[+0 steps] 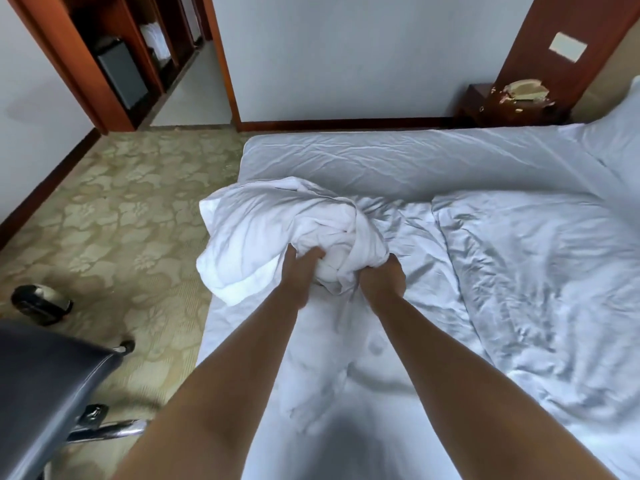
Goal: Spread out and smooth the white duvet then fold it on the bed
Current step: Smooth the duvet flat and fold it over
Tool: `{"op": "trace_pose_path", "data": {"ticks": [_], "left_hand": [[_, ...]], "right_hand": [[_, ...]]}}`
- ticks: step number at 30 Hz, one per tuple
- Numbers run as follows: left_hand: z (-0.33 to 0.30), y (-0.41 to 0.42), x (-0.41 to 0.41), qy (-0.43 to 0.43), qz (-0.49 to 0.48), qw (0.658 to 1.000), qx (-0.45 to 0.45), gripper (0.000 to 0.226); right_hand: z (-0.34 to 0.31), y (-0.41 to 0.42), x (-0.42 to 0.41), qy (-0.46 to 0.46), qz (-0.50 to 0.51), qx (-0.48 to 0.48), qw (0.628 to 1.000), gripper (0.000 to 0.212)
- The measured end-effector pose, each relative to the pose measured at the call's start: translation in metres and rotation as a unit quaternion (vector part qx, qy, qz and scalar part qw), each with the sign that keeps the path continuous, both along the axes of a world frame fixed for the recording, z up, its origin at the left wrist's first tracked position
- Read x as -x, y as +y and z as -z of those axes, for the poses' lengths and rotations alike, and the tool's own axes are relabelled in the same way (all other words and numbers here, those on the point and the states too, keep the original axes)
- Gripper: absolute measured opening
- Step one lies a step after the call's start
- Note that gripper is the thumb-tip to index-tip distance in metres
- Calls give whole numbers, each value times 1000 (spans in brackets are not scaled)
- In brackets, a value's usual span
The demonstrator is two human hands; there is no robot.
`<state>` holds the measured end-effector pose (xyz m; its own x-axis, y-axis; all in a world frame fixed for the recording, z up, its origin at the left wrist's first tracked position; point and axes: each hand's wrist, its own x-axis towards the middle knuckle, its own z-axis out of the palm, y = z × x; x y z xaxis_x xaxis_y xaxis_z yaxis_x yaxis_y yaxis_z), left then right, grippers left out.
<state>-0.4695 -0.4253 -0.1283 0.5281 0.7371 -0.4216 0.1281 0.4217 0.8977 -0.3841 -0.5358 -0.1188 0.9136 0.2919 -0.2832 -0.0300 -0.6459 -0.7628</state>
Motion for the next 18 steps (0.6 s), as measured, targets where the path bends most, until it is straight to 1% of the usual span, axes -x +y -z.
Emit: {"op": "trace_pose_path", "data": {"ticks": [2, 3, 4, 5, 6, 7, 8, 9, 10, 11, 12, 14, 16, 17, 18], "left_hand": [[-18, -14, -35, 4, 5, 999, -41, 49], [-24, -24, -57, 11, 14, 998, -61, 49], [-29, -37, -79, 27, 29, 995, -87, 56], [-32, -53, -103, 61, 54, 990, -114, 66], [-32, -72, -129, 108, 92, 978, -151, 72], [-26, -93, -152, 159, 143, 956, -202, 69], [-17, -115, -173, 203, 198, 925, -253, 62], [-2, -137, -191, 234, 243, 896, -290, 59], [14, -158, -204, 257, 282, 872, -307, 60], [35, -177, -212, 284, 320, 848, -314, 63], [56, -193, -215, 309, 355, 820, -325, 64], [98, -212, -214, 336, 409, 776, -343, 62], [118, -216, -211, 339, 432, 757, -354, 56], [121, -214, -211, 339, 438, 748, -366, 54], [121, -212, -211, 338, 445, 738, -377, 55]], "right_hand": [[-4, -15, -33, 6, -2, -22, 1000, 34], [-4, -28, -49, 22, 4, -39, 999, 32], [-2, -44, -64, 37, 15, -53, 998, 29], [3, -64, -79, 49, 37, -62, 996, 27], [12, -86, -93, 62, 71, -72, 993, 25], [28, -108, -105, 91, 110, -81, 987, 23], [42, -130, -115, 133, 140, -95, 977, 19], [59, -151, -121, 191, 154, -98, 965, 12], [78, -168, -127, 246, 157, -90, 952, 10], [97, -185, -131, 297, 148, -71, 941, 14], [111, -199, -132, 326, 113, -34, 938, 16], [133, -222, -135, 345, 12, 59, 937, 15], [143, -234, -144, 349, -58, 126, 927, 30], [147, -236, -150, 355, -72, 130, 923, 34], [146, -237, -156, 352, -74, 131, 924, 29]]}}
